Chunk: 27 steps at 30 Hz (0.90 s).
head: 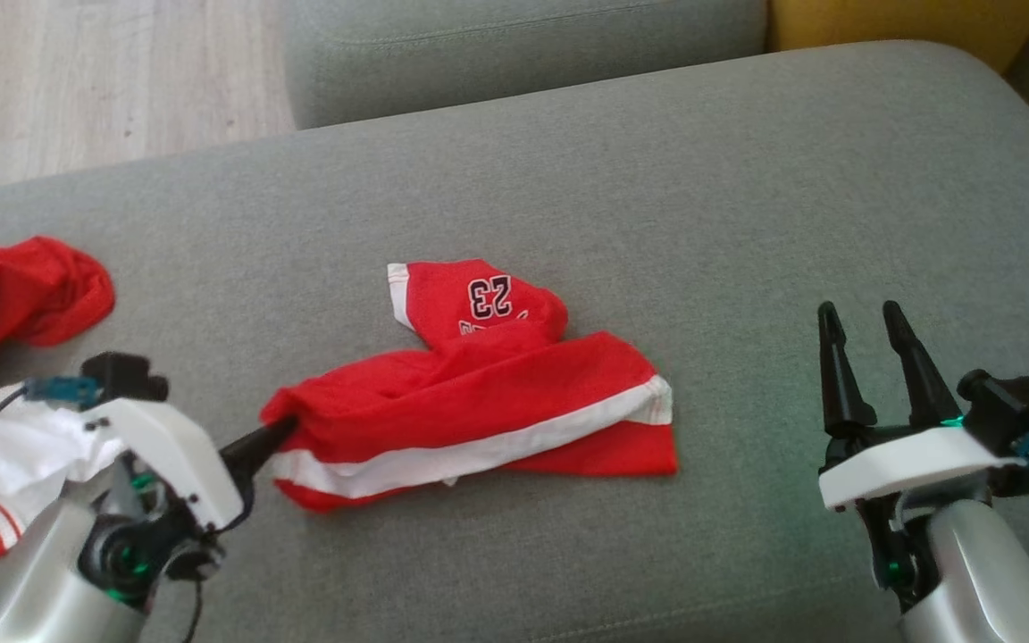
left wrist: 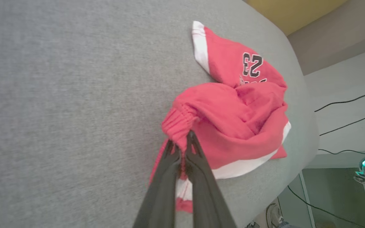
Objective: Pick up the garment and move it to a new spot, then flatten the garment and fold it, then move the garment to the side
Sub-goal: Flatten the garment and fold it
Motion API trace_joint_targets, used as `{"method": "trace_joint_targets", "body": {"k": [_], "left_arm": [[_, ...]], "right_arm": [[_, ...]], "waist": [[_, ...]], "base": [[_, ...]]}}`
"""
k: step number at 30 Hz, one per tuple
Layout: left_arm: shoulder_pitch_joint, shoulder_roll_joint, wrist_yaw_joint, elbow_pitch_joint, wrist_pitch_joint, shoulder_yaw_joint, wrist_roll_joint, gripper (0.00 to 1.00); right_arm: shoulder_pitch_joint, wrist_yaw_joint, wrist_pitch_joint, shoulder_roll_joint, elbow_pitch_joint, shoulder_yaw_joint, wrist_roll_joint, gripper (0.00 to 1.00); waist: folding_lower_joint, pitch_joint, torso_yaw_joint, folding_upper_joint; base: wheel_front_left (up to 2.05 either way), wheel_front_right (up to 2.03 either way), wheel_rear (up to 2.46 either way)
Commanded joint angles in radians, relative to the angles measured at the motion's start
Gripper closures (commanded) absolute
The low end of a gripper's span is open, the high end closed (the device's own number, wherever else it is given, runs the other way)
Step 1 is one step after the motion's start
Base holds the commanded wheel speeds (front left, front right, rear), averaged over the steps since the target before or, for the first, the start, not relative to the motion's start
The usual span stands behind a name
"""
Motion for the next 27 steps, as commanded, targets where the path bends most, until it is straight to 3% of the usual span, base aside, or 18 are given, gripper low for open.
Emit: {"method": "trace_joint_targets", "body": {"k": [1,2,3,4,7,12,19,24,27], "left_arm": [[-0.059,0.039,-0.006,-0.012,0.001,0.054,-0.007,1.00],[-0.061,0.042,-0.006,0.007,0.001,0.056,-0.009,1.00],[-0.061,0.044,-0.006,0.023,0.001,0.055,-0.008,0.93],[-0.059,0.043,-0.006,0.041,-0.007,0.051,-0.010,0.00],[-0.056,0.056,-0.006,0.038,-0.039,0.042,0.008,0.00],[-0.044,0.145,0.015,-0.021,-0.162,0.029,0.145,0.00],[0.015,0.186,0.147,-0.195,-0.435,0.084,0.311,0.00],[0.100,0.155,0.247,-0.312,-0.633,0.139,0.376,0.00],[0.164,0.140,0.292,-0.353,-0.679,0.163,0.430,0.00]], "right_arm": [[-0.051,-0.001,-0.013,0.003,-0.027,0.026,-0.001,0.00],[-0.051,-0.001,-0.013,0.003,-0.025,0.028,0.000,0.00],[-0.052,-0.001,-0.014,0.003,-0.023,0.029,0.001,0.00],[-0.051,-0.001,-0.015,0.003,-0.018,0.031,0.004,0.00],[-0.049,-0.001,-0.017,0.002,-0.013,0.036,0.005,0.00],[-0.046,-0.001,-0.023,0.001,-0.022,0.063,0.005,0.00],[-0.027,-0.001,-0.036,-0.005,-0.044,0.102,0.027,0.00],[-0.022,-0.001,-0.043,-0.010,-0.064,0.097,0.031,0.00],[-0.013,-0.001,-0.044,-0.006,-0.071,0.097,0.024,0.00]], "waist": [[0.0000,0.000,-0.004,0.0000],[0.0000,0.000,-0.008,0.0000],[0.0000,0.000,-0.011,0.0000],[0.0000,-0.001,-0.015,0.0000],[0.0000,-0.005,-0.019,0.0000],[0.0000,-0.012,-0.013,0.0000],[0.0000,-0.032,0.018,0.0000],[0.0000,-0.041,0.042,0.0000],[0.0000,-0.048,0.053,0.0000]], "base": [[0.00,0.00,0.00],[0.00,0.00,0.00],[0.00,0.00,0.00],[0.00,0.00,0.00],[0.00,0.00,0.00],[0.00,0.00,0.00],[0.00,0.00,0.00],[0.00,0.00,0.00],[0.00,0.00,0.00]]}}
